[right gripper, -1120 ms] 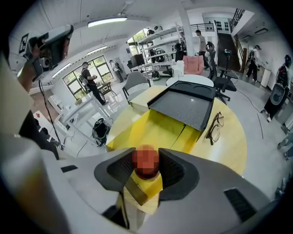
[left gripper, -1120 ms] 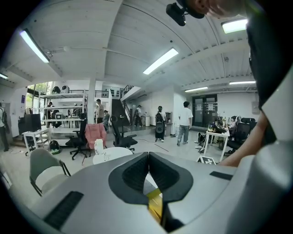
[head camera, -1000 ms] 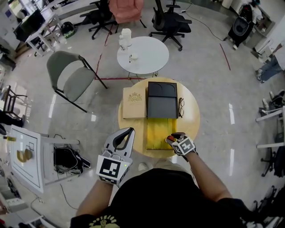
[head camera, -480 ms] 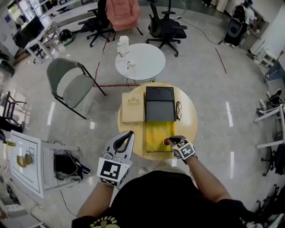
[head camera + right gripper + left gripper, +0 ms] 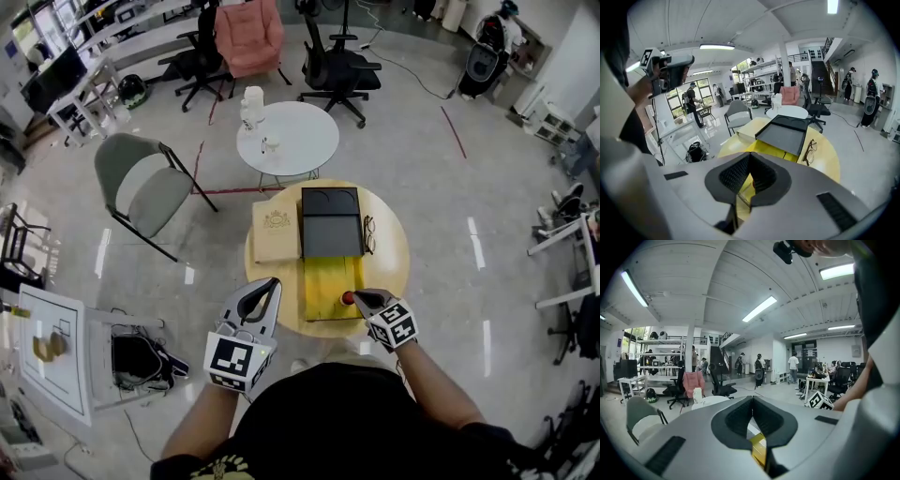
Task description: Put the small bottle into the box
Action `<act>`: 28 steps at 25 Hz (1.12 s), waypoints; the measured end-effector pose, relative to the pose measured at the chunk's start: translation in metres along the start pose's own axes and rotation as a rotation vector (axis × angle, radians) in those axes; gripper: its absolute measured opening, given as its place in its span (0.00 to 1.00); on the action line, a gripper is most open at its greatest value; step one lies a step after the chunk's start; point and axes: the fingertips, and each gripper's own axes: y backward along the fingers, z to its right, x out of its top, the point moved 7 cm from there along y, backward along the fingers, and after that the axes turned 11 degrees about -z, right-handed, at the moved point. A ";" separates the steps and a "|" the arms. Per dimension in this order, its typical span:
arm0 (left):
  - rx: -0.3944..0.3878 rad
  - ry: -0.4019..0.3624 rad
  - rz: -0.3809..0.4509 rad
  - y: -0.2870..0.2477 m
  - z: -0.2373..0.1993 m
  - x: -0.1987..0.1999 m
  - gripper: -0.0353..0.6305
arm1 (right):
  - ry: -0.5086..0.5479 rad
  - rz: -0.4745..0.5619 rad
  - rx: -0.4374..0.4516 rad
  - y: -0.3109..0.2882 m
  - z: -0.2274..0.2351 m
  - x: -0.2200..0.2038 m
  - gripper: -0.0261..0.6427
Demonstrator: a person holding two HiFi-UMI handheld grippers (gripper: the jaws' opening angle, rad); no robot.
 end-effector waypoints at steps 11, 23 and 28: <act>-0.007 -0.019 0.020 0.020 0.002 0.000 0.08 | -0.032 0.148 -0.040 0.072 -0.026 0.028 0.06; -0.007 -0.007 0.075 0.044 0.000 -0.005 0.08 | -0.023 0.354 -0.089 0.157 -0.070 0.073 0.06; -0.040 -0.009 0.092 0.049 0.004 -0.007 0.08 | -0.008 0.426 -0.106 0.191 -0.088 0.086 0.06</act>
